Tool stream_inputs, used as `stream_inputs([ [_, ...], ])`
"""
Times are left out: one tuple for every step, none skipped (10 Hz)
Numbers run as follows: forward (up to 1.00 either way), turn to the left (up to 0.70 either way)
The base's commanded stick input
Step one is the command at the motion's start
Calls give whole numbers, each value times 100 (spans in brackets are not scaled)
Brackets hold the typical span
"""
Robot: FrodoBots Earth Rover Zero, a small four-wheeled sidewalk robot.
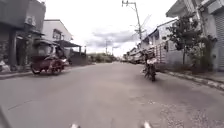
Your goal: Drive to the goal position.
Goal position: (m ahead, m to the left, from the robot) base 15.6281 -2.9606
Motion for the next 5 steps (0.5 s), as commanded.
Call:
stream_inputs([
  [70,2],
  [70,1],
  [70,0],
  [70,0],
  [70,-2],
])
